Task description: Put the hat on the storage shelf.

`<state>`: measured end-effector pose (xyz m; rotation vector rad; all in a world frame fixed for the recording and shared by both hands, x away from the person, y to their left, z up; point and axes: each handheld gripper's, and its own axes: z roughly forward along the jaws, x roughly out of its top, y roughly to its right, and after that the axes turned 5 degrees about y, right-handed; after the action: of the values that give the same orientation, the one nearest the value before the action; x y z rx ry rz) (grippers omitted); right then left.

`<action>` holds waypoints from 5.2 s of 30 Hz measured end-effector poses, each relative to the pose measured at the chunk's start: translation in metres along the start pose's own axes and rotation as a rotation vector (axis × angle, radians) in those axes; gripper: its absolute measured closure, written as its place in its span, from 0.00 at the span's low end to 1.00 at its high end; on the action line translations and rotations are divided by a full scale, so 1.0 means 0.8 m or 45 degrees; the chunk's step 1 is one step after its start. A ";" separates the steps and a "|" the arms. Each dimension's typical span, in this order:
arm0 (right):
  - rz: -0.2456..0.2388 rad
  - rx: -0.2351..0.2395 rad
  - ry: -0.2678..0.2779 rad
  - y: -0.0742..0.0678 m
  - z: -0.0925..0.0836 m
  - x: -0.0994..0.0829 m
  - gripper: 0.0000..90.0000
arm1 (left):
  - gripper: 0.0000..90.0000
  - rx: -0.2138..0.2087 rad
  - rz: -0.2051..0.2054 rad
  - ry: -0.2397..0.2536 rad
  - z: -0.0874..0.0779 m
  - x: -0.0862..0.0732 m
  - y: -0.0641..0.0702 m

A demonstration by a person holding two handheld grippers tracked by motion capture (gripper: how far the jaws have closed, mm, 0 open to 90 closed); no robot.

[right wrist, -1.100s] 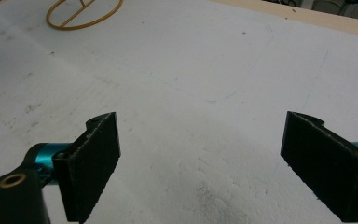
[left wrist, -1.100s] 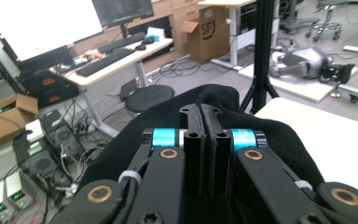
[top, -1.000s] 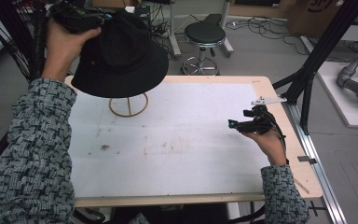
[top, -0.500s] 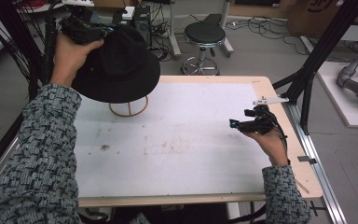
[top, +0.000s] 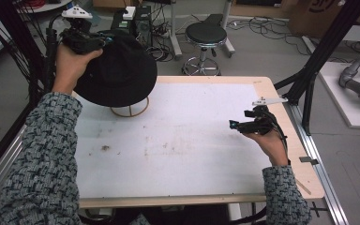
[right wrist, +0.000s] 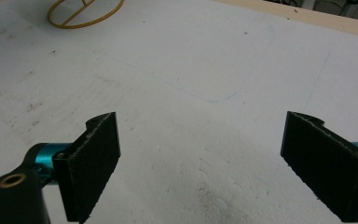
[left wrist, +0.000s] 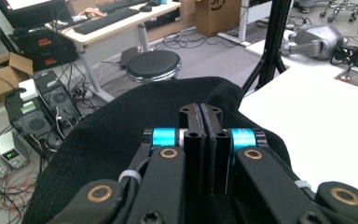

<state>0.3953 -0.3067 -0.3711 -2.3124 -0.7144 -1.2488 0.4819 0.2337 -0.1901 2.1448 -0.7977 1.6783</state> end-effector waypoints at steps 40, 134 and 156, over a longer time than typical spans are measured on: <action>-0.008 -0.004 -0.030 -0.001 0.007 -0.001 0.13 | 0.97 -0.009 -0.084 0.047 0.014 -0.067 -0.023; -0.063 0.029 -0.012 -0.018 0.024 0.013 0.13 | 0.19 -0.160 -0.067 0.106 -0.106 -0.185 0.087; -0.080 0.025 -0.022 -0.022 0.026 0.013 0.13 | 0.19 -0.120 -0.063 0.093 -0.107 -0.206 0.093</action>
<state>0.4022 -0.2787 -0.3709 -2.3039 -0.8080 -1.2444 0.3436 0.2610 -0.3323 2.0120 -0.7800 1.6503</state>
